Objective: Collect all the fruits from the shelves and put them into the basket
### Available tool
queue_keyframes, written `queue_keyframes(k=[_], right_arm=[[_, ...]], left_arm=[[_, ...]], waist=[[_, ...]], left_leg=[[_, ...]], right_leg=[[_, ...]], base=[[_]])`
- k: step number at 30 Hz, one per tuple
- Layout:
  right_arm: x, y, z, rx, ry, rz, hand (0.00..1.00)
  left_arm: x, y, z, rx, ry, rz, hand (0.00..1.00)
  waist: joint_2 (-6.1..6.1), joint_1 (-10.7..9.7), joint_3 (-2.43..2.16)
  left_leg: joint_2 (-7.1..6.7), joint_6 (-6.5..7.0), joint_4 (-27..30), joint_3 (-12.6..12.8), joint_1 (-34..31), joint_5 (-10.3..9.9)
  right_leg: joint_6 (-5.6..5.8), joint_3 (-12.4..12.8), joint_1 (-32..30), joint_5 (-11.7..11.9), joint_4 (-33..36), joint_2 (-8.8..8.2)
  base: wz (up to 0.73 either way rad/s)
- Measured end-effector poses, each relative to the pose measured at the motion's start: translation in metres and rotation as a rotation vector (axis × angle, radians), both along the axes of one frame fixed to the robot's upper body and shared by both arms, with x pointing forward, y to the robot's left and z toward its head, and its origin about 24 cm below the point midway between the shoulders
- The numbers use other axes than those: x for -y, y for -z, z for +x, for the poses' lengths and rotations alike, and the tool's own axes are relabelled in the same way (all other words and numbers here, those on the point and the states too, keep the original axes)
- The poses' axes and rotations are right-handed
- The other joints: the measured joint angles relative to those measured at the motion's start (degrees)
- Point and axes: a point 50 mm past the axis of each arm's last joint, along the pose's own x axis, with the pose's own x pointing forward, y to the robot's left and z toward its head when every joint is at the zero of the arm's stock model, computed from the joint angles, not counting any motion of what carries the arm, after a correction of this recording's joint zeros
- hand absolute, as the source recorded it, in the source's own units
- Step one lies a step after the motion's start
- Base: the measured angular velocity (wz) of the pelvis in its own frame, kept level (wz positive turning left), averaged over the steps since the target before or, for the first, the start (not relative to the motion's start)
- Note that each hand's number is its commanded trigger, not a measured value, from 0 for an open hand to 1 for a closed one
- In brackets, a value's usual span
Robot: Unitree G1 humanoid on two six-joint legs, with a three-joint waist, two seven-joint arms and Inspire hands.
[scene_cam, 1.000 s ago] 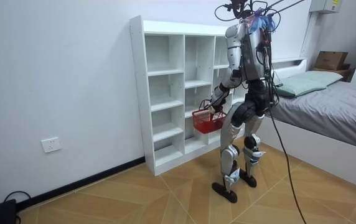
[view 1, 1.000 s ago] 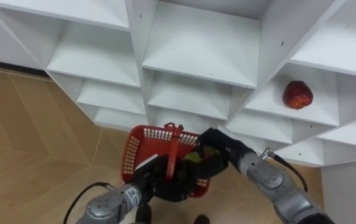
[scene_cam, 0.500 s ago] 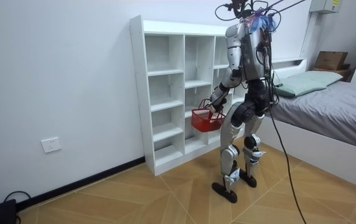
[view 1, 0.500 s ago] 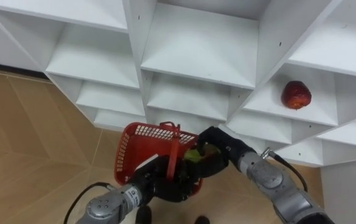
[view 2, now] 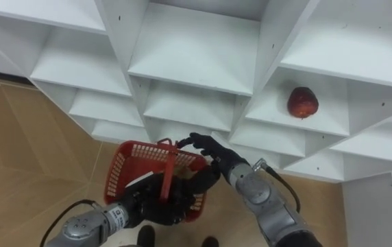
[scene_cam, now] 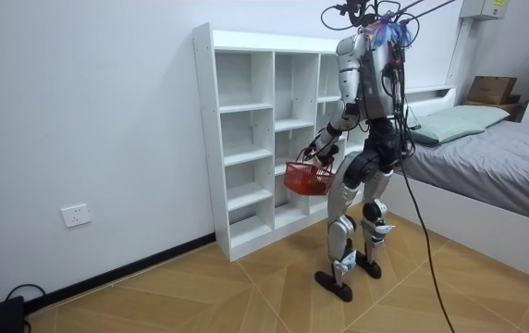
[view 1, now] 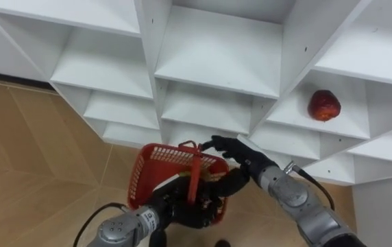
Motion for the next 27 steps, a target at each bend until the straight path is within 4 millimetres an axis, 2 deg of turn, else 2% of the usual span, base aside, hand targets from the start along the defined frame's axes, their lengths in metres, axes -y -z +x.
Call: queue_keyframes(k=[18, 27], right_arm=[[-0.003, -0.001, 0.002, 0.009, 0.009, 0.005, 0.0], [0.0, 0.001, -0.001, 0.004, 0.02, 0.022, 0.0]], left_arm=[[-0.001, 0.003, -0.001, -0.02, -0.012, -0.009, 1.0], [-0.022, 0.008, -0.002, -0.012, -0.041, 0.108, 1.0]], waist=[[-0.05, -0.2, 0.03], [-0.16, -1.4, 0.05]], left_leg=[[-0.11, 0.05, -0.6, 0.0, 0.1, 0.3], [-0.11, 0.04, -2.1, 1.5, 3.1, 0.3]], right_leg=[[0.03, 0.1, 0.0, 0.0, -0.2, -0.09], [0.16, 1.5, 1.7, -0.1, -0.5, -0.07]], base=[[0.0], [-0.08]])
